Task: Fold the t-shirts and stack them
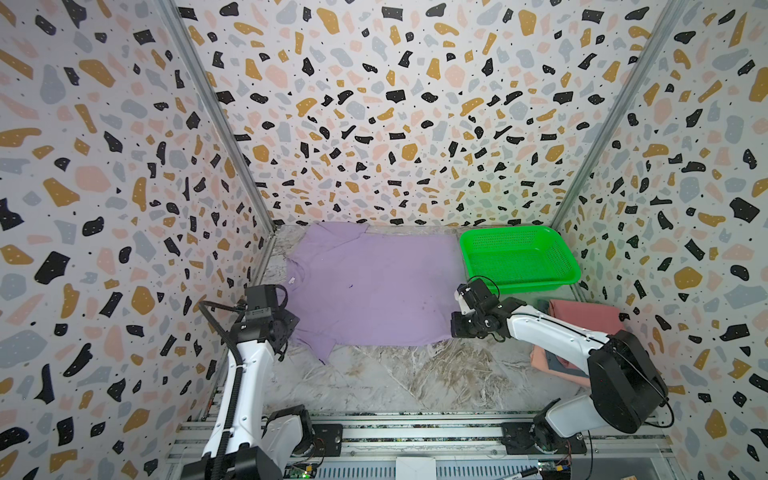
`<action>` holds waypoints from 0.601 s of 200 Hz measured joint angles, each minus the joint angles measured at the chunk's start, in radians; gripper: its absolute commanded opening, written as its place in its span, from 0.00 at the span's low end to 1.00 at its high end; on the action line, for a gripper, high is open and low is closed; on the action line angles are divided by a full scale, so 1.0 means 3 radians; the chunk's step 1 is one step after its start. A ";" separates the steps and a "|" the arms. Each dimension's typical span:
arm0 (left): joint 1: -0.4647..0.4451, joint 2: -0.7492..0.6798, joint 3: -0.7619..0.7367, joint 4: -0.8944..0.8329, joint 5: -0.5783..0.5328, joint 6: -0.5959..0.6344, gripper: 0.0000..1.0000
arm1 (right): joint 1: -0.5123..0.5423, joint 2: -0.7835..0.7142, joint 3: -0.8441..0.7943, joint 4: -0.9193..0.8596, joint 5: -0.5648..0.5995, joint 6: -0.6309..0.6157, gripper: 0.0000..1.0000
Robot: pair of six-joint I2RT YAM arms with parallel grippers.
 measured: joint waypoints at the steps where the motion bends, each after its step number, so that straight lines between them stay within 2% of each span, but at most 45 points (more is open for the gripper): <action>1: 0.0000 0.0014 0.0027 0.0001 0.0013 0.0005 0.00 | -0.0010 0.0006 0.0017 0.0004 -0.0006 0.0000 0.00; 61: -0.0014 0.1099 0.1417 0.0486 0.0554 0.0483 0.00 | -0.0394 0.0613 0.0718 0.0173 -0.0291 0.0036 0.00; 92: -0.0020 0.1202 0.1363 0.0465 0.0670 0.0613 0.00 | -0.0432 0.0637 0.0748 0.0135 -0.0309 -0.0050 0.00; 120: -0.0020 0.0871 0.1011 0.0207 0.0622 0.0641 0.00 | -0.0429 0.0557 0.0586 -0.0006 -0.0418 -0.0209 0.00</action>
